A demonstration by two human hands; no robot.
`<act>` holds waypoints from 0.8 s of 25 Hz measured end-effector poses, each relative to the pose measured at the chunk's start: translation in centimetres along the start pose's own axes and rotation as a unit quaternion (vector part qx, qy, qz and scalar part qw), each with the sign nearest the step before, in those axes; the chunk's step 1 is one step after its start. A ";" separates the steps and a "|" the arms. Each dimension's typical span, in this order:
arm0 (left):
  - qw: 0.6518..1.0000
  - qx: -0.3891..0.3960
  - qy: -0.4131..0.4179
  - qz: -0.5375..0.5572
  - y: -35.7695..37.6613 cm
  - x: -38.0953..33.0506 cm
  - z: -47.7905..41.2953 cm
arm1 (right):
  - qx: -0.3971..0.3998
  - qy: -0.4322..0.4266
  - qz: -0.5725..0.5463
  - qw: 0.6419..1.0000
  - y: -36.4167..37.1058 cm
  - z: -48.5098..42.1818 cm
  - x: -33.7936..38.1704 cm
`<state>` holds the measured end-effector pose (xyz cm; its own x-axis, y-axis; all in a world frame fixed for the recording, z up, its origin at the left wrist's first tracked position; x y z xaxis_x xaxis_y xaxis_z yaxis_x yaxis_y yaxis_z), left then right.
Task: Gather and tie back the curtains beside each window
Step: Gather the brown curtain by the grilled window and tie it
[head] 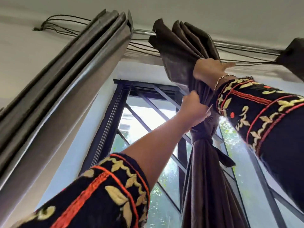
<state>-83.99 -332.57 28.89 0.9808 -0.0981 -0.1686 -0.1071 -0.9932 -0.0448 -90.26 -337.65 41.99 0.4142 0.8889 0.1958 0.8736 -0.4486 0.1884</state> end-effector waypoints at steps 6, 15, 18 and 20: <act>0.998 0.026 -0.013 0.049 5.9 -2.0 0.1 | 0.008 0.038 0.027 0.999 0.4 -2.0 -6.4; 0.995 -0.096 -0.028 -0.006 4.0 1.1 3.1 | -0.028 -0.227 -0.180 0.957 -0.7 6.5 -3.2; 0.989 -0.144 -0.020 -0.011 2.1 2.0 4.7 | 0.000 -0.229 -0.296 0.928 -0.7 10.5 -3.4; 0.988 -0.153 -0.022 -0.006 1.6 2.9 6.3 | 0.019 -0.204 -0.342 0.917 -0.4 13.2 -3.9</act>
<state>-82.37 -334.09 22.12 0.9728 -0.0906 -0.2132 -0.0350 -0.9672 0.2516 -88.80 -339.69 28.48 -0.1799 0.9252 -0.3341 0.9699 0.2234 0.0964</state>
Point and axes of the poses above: each hand's wrist, its own z-axis away from the middle knuckle, its own y-axis out of the palm, x = y × z, the point moved 7 cm from there along -z, towards the middle knuckle, and after that the axes turned 8 degrees about -x, right-handed, at the moved point
